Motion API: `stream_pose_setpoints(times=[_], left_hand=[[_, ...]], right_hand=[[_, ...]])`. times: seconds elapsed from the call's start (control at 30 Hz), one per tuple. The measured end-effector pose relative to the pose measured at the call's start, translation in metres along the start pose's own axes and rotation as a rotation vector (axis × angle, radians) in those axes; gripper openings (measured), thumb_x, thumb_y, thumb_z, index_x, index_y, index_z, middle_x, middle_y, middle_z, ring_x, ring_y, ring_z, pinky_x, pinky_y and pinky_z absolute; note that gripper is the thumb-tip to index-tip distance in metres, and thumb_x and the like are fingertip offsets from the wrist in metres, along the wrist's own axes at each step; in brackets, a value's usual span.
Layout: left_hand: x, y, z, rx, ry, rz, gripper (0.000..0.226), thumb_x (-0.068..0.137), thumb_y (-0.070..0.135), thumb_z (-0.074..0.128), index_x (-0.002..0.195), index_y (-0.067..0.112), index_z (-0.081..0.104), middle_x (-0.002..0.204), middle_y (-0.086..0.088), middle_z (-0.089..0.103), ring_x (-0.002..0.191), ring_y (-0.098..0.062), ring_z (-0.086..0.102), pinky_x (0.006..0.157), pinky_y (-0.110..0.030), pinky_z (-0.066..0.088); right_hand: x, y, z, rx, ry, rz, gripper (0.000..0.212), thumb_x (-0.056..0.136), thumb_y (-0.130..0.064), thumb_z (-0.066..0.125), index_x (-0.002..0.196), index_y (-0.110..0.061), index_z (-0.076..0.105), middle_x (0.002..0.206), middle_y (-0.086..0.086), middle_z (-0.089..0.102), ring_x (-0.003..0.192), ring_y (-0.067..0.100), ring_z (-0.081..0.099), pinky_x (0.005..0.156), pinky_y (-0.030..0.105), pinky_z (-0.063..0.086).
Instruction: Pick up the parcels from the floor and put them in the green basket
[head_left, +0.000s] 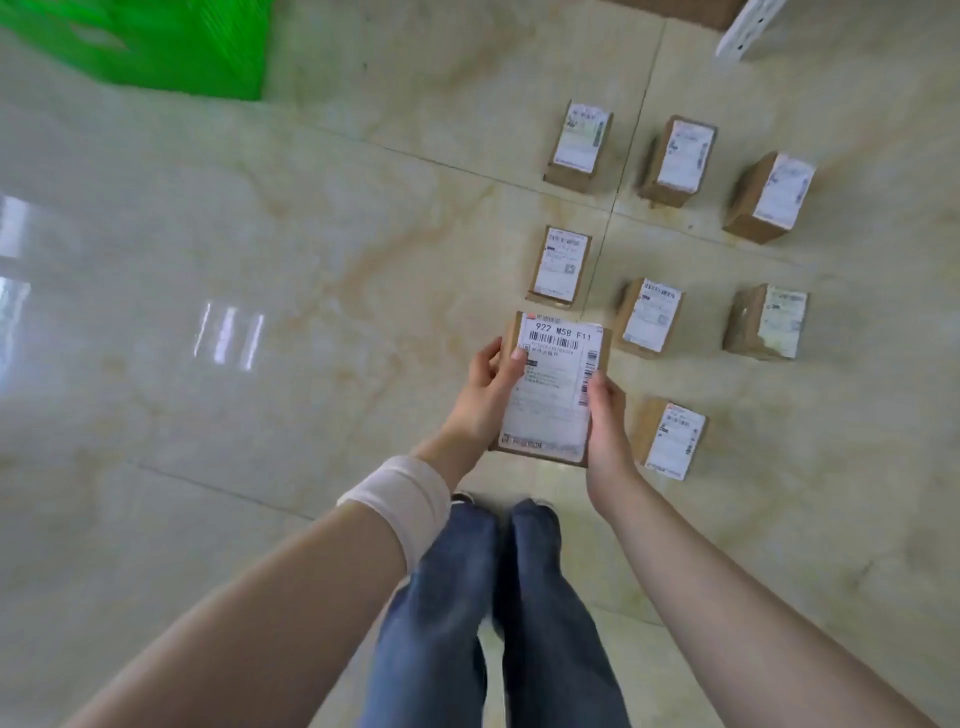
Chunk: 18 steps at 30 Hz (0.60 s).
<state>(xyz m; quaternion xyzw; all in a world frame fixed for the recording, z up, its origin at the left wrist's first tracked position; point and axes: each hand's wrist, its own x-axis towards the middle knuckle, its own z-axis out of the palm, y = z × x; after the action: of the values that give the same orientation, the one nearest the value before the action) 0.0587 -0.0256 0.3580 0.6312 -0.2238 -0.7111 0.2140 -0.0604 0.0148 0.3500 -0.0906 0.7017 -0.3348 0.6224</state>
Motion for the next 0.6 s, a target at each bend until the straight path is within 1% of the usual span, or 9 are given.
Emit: stream_pose_setpoints(times=[0.03,0.1,0.13,0.23,0.3,0.37,0.47,0.53,0.6], left_hand=[[-0.025,0.024,-0.009,-0.021,0.01,-0.006,0.058,0.094,0.034,0.046,0.144,0.014,0.024,0.138,-0.014,0.05,0.105,-0.022,0.059,0.081,-0.028,0.053],[-0.071,0.063,-0.031,-0.055,0.024,0.017,0.059,0.094,0.035,0.046,0.144,0.013,0.023,0.138,-0.015,0.05,0.099,-0.02,0.06,0.073,-0.023,0.055],[-0.09,0.078,-0.043,-0.067,0.022,0.041,0.06,0.094,0.036,0.045,0.145,0.014,0.023,0.139,-0.014,0.05,0.098,-0.018,0.061,0.071,-0.022,0.055],[-0.132,0.115,-0.087,-0.104,-0.01,0.091,0.065,0.094,0.042,0.044,0.149,0.025,0.015,0.142,-0.005,0.049,0.106,-0.016,0.061,0.083,-0.024,0.054],[-0.151,0.134,-0.122,-0.124,-0.013,0.089,0.066,0.094,0.044,0.041,0.15,0.031,0.009,0.141,0.002,0.048,0.108,-0.013,0.058,0.082,-0.02,0.05],[-0.161,0.144,-0.161,-0.163,0.003,0.1,0.065,0.094,0.044,0.04,0.15,0.031,0.008,0.141,0.003,0.047,0.109,-0.013,0.056,0.078,-0.018,0.048],[-0.161,0.159,-0.224,-0.199,0.028,0.124,0.063,0.094,0.044,0.042,0.149,0.031,0.014,0.141,0.003,0.049,0.109,-0.012,0.057,0.079,-0.02,0.049],[-0.157,0.174,-0.263,-0.224,0.051,0.15,0.063,0.093,0.044,0.044,0.148,0.029,0.018,0.139,0.002,0.052,0.111,-0.014,0.058,0.082,-0.023,0.049],[-0.151,0.192,-0.297,-0.232,0.068,0.162,0.061,0.093,0.043,0.045,0.148,0.028,0.022,0.136,0.001,0.054,0.11,-0.015,0.06,0.081,-0.023,0.05]], right_hand=[[-0.027,-0.018,0.012,0.017,-0.016,0.001,0.039,0.096,-0.045,0.035,0.124,-0.018,0.038,0.106,-0.005,0.06,0.09,0.007,0.061,0.061,0.019,0.052],[-0.075,-0.052,0.04,0.03,-0.055,-0.006,0.048,0.093,-0.047,0.04,0.129,-0.016,0.04,0.122,0.004,0.06,0.105,0.018,0.062,0.077,0.03,0.053],[-0.094,-0.067,0.055,0.026,-0.07,-0.013,0.052,0.09,-0.049,0.043,0.13,-0.016,0.042,0.126,0.007,0.06,0.11,0.021,0.061,0.083,0.035,0.053],[-0.134,-0.102,0.107,-0.05,-0.102,-0.041,0.067,0.075,-0.06,0.047,0.128,-0.019,0.048,0.123,0.007,0.064,0.11,0.023,0.063,0.095,0.046,0.05],[-0.15,-0.115,0.146,-0.082,-0.127,-0.067,0.065,0.075,-0.058,0.047,0.126,-0.018,0.05,0.121,0.007,0.065,0.109,0.024,0.064,0.096,0.048,0.049],[-0.158,-0.118,0.187,-0.095,-0.12,-0.067,0.056,0.084,-0.052,0.048,0.127,-0.017,0.048,0.119,0.008,0.065,0.108,0.025,0.064,0.096,0.048,0.049],[-0.166,-0.117,0.251,-0.11,-0.118,-0.073,0.042,0.093,-0.043,0.046,0.125,-0.017,0.045,0.106,0.002,0.066,0.097,0.02,0.066,0.089,0.042,0.053],[-0.169,-0.12,0.293,-0.132,-0.148,-0.098,0.04,0.093,-0.043,0.045,0.124,-0.017,0.045,0.103,-0.001,0.066,0.092,0.016,0.065,0.086,0.039,0.053],[-0.166,-0.125,0.33,-0.144,-0.17,-0.1,0.042,0.094,-0.043,0.044,0.126,-0.016,0.044,0.105,-0.001,0.066,0.092,0.015,0.065,0.086,0.038,0.053]])
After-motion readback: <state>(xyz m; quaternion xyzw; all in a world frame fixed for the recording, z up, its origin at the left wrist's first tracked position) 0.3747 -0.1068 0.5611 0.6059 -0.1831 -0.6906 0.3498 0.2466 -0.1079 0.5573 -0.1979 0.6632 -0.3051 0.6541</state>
